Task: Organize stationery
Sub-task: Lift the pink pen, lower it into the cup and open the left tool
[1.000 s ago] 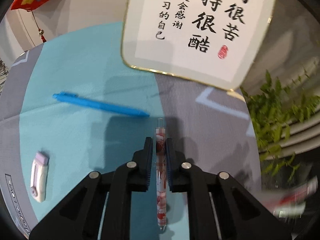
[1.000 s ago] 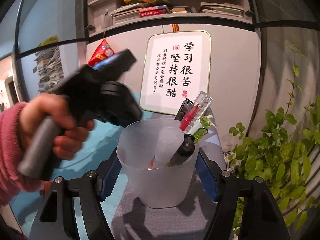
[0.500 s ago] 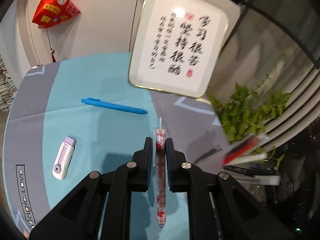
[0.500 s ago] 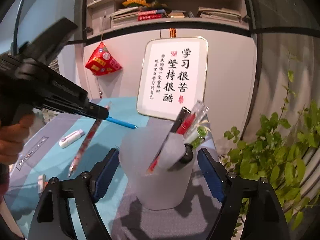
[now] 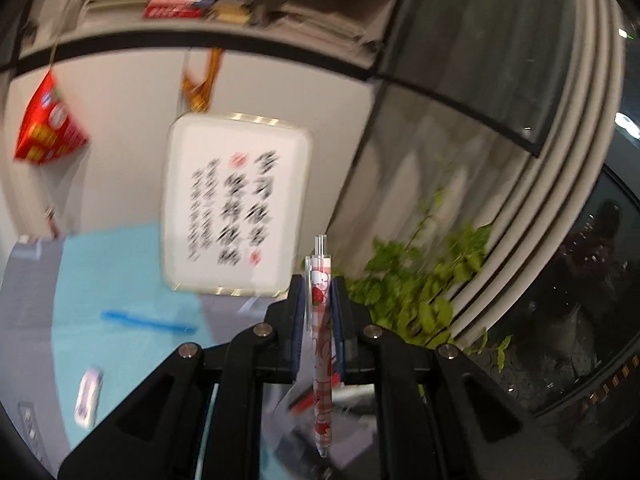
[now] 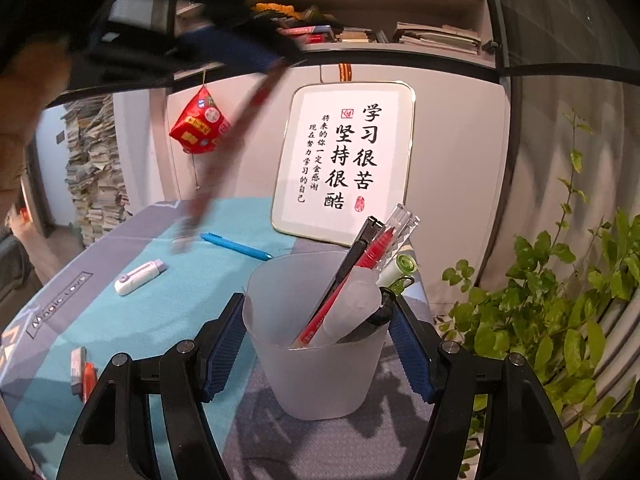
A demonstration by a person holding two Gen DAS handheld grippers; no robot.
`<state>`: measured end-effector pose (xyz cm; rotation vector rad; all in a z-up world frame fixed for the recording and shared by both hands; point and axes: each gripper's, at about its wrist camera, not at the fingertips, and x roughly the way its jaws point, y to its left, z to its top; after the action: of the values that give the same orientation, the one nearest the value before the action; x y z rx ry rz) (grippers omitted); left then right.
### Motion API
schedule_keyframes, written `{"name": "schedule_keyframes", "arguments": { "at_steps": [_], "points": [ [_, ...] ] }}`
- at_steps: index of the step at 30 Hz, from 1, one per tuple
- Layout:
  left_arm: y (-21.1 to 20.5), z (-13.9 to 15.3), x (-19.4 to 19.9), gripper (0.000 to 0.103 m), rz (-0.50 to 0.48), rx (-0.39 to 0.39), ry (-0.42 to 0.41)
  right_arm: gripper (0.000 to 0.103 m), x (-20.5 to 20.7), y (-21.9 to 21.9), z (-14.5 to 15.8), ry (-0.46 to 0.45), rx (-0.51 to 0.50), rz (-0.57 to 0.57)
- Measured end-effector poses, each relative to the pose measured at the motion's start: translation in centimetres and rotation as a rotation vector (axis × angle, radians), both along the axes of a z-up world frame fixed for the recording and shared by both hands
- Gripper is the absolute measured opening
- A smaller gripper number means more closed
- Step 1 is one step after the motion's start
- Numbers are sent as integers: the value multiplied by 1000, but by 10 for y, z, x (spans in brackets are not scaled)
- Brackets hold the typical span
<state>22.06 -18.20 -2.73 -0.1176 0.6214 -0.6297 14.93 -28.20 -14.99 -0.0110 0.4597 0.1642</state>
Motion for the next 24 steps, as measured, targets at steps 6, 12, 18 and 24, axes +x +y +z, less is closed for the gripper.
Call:
{"name": "schedule_keyframes", "arguments": {
  "at_steps": [6,12,18,24],
  "points": [
    [-17,-33,14,11,-26,15,-7,71,1,-1,0,-2,9,2],
    [-4,-54,10,11,-20,12,0,71,1,-1,-1,-7,5,6],
    [9,-64,-4,11,-41,12,17,71,1,-1,-1,-4,5,6],
    [14,-72,-13,22,-112,58,106,72,2,-1,-1,-1,2,6]
  ]
}}
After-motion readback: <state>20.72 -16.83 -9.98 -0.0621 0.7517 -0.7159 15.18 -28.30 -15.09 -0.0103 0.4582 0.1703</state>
